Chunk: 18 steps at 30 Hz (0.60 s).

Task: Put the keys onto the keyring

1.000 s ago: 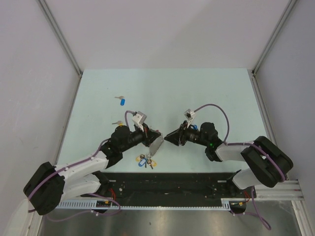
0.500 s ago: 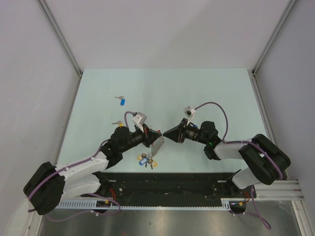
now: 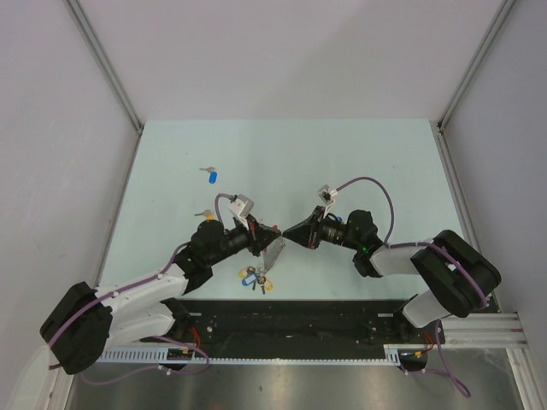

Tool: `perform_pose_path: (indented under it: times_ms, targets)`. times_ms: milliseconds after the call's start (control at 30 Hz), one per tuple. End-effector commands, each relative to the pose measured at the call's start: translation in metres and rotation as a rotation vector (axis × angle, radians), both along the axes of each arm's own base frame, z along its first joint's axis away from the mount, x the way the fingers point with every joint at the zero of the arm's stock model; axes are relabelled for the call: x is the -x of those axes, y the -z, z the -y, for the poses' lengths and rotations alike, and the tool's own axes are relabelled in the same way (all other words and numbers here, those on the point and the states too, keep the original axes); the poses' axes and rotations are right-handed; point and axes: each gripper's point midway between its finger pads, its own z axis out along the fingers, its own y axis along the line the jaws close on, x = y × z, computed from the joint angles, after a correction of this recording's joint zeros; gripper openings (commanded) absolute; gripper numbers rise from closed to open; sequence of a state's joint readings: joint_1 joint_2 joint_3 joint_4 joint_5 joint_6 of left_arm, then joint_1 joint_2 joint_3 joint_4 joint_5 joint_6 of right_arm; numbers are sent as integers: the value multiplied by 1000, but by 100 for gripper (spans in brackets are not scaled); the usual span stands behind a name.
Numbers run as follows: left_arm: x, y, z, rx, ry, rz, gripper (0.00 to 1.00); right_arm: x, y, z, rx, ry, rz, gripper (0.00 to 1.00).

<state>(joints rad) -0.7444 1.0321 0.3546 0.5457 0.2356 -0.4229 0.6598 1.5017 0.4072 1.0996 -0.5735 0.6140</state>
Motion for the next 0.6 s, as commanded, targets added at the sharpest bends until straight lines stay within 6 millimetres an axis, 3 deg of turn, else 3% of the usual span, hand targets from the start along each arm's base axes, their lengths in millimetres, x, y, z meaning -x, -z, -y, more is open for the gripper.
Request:
perform_pose_path:
  times_ms: [0, 233, 467, 567]
  targets:
    - [7, -19, 7, 71, 41, 39, 0, -2, -26, -8, -70, -25, 81, 17]
    - [8, -21, 8, 75, 46, 43, 0, -2, -28, -11, -86, -42, 95, 17]
    - [7, -13, 3, 49, 23, 31, 1, -3, -31, -8, -71, -44, 118, 0]
    - [4, -11, -5, 31, -17, 44, 10, -8, -32, -4, -20, -17, 141, 0]
